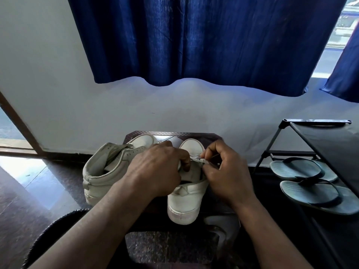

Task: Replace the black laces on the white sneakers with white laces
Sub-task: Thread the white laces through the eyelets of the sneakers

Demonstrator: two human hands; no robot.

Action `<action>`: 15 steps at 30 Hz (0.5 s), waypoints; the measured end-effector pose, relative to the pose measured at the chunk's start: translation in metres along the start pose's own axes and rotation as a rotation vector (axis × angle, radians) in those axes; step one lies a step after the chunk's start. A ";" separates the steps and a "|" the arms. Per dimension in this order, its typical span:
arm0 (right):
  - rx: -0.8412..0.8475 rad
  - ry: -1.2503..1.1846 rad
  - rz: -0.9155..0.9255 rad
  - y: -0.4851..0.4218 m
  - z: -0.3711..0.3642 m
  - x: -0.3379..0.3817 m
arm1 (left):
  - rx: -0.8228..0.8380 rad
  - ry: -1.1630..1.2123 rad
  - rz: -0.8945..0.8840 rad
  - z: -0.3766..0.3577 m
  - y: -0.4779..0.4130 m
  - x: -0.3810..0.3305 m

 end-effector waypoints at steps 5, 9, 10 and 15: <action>0.017 -0.026 0.020 0.002 -0.001 0.003 | -0.054 -0.126 -0.089 0.002 -0.003 -0.012; 0.038 -0.017 0.042 0.001 0.001 0.004 | -0.140 -0.051 -0.216 0.008 -0.002 -0.017; 0.057 -0.008 0.063 0.000 0.000 0.005 | -0.192 -0.030 -0.251 0.011 -0.001 -0.017; 0.142 0.013 0.173 0.000 -0.002 0.016 | -0.360 0.178 -0.251 0.016 -0.001 -0.004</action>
Point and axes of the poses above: each hand's wrist, its own y-axis away from the middle knuckle, its own z-axis out of the back of the hand, x = y × z, the point moved 8 cm from there along -y, towards the middle knuckle, and after that the axes turned 14 degrees about -x, right-handed, at the moved point
